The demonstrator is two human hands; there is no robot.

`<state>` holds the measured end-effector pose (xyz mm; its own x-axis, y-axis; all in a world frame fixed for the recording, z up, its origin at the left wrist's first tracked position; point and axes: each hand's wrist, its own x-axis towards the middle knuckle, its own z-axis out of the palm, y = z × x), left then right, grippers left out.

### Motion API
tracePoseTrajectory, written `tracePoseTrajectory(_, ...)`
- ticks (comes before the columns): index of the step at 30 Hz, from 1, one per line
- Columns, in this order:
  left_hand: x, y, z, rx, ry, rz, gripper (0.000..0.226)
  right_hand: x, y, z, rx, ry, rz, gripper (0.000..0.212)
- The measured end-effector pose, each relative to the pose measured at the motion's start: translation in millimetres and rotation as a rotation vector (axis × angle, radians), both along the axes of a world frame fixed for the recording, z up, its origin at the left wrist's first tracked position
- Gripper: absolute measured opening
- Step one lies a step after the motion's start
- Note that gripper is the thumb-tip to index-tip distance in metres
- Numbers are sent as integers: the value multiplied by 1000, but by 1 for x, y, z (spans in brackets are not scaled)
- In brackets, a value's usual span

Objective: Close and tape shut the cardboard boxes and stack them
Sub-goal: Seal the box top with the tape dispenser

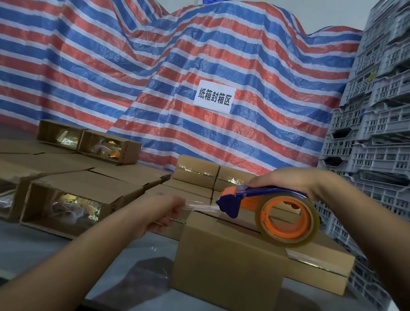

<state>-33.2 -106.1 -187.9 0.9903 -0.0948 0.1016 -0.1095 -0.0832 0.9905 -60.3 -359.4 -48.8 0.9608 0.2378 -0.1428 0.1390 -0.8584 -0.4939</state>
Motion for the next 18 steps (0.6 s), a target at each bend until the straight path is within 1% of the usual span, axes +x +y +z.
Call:
tracePoseTrajectory(5, 5, 1, -1, -6, -25, 23, 17, 0, 2, 0, -14, -16, -17, 37)
tracePoseTrajectory(8, 6, 1, -3, -15, -16, 7, 25, 0, 5, 1, -23, -7, -17, 33)
tracePoseTrajectory(11, 8, 0, -6, 13, -26, 3, 32, 0, 6, 1, -20, 14, -21, 35)
tracePoseTrajectory(14, 10, 0, -9, 32, -26, -5, 37, 0, 6, 1, -32, 11, -5, 33)
tracePoseTrajectory(17, 12, 1, -11, 23, -14, -14, 36, 0, 7, 1, -49, 16, 2, 28)
tracePoseTrajectory(18, 13, 1, -12, 21, -8, -19, 34, 0, 7, 1, -64, 9, 4, 29)
